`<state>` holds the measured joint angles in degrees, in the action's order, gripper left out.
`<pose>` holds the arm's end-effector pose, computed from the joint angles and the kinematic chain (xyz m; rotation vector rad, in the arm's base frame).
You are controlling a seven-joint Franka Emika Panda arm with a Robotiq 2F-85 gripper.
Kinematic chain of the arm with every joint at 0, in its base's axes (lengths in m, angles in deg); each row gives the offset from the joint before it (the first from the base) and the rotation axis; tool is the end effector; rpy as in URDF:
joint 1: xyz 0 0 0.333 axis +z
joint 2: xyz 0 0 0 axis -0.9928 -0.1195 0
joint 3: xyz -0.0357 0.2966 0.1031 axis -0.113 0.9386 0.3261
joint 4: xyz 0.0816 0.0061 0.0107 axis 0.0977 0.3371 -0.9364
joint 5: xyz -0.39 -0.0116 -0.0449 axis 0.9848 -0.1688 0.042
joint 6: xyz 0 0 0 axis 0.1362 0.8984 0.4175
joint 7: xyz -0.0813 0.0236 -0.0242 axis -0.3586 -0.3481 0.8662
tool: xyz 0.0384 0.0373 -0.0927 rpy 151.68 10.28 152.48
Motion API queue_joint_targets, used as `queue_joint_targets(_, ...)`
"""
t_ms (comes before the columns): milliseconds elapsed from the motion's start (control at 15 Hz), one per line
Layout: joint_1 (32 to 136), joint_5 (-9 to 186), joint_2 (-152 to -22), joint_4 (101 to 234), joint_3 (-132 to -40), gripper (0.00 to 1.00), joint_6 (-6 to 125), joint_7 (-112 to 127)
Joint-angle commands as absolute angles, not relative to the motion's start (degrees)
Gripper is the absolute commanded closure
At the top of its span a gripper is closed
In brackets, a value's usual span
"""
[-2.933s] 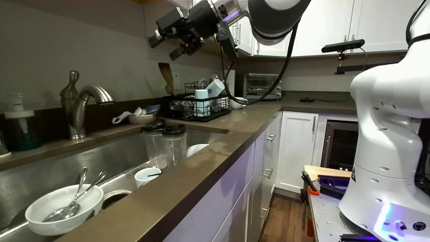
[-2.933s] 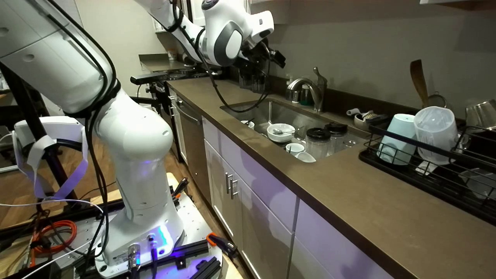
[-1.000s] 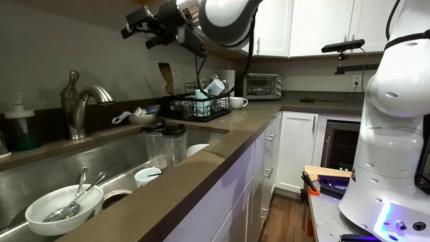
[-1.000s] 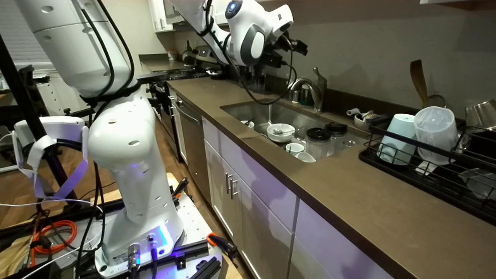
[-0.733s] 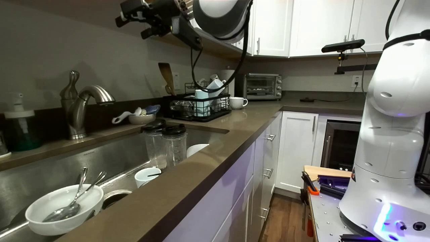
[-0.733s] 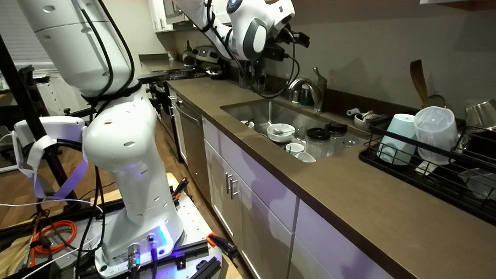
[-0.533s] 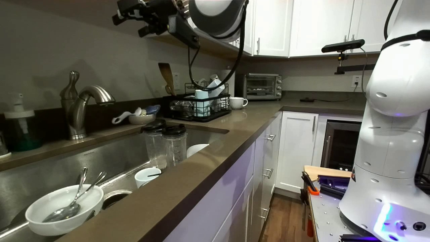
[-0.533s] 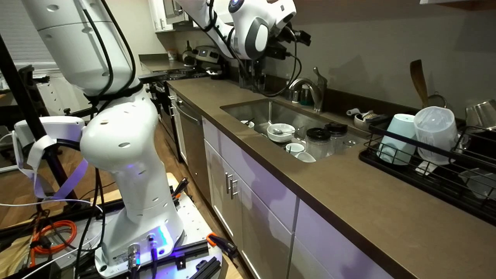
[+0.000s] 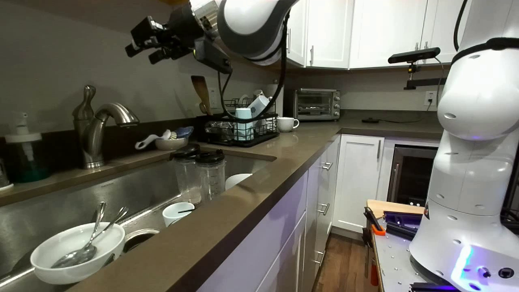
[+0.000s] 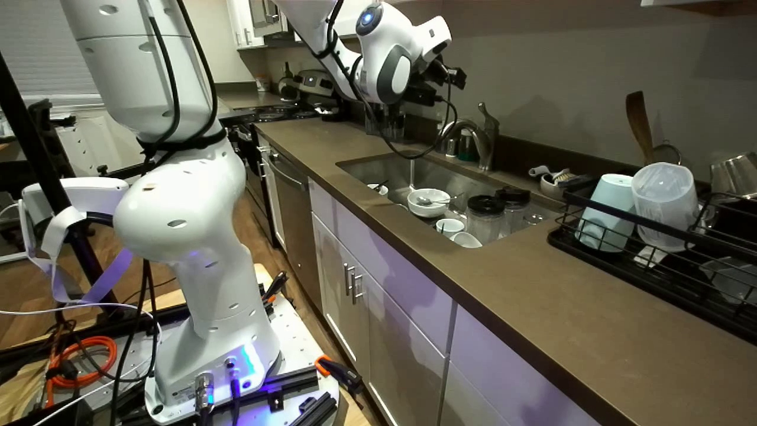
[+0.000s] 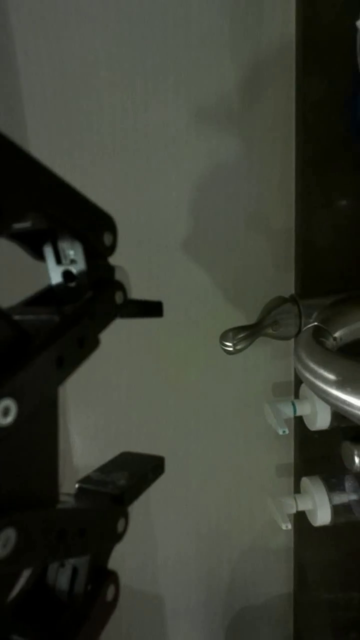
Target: Open the tap
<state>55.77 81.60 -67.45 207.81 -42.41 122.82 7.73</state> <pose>0.5348 0.1149 0.5107 -2.4837 -0.0941 -1.6600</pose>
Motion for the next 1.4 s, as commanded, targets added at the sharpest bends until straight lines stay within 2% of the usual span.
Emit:
queue_joint_targets(0, 54.56, 79.27, -71.12, 204.76, -39.94, 0.61, 122.82, 12.70)
queue_joint_targets(333, 56.34, 76.72, -74.48, 202.43, -40.92, 0.93, 122.82, 18.84)
queue_joint_targets(467, 57.70, 74.37, -75.92, 201.50, -42.01, 0.97, 122.82, 22.26)
queue_joint_targets(533, 58.71, 72.96, -76.71, 201.11, -42.73, 0.76, 122.82, 23.82)
queue_joint_targets(600, 59.83, 71.78, -77.31, 200.97, -43.40, 0.66, 122.82, 24.82)
queue_joint_targets(667, 57.66, 74.69, -74.99, 202.93, -42.28, 0.64, 122.82, 20.36)
queue_joint_targets(733, 57.98, 74.48, -75.47, 202.83, -42.50, 0.82, 122.82, 20.74)
queue_joint_targets(933, 57.94, 74.50, -75.49, 202.83, -42.49, 0.64, 122.82, 20.74)
queue_joint_targets(1000, 57.94, 74.50, -75.50, 202.83, -42.49, 0.39, 122.82, 20.73)
queue_joint_targets(1133, 58.19, 74.56, -75.78, 200.74, -42.88, 0.36, 122.84, 21.10)
queue_joint_targets(1200, 67.72, 78.71, -75.48, 199.53, -53.78, 0.30, 122.66, 17.74)
queue_joint_targets(1333, 72.67, 81.71, -77.07, 196.87, -59.96, 0.17, 122.65, 18.14)
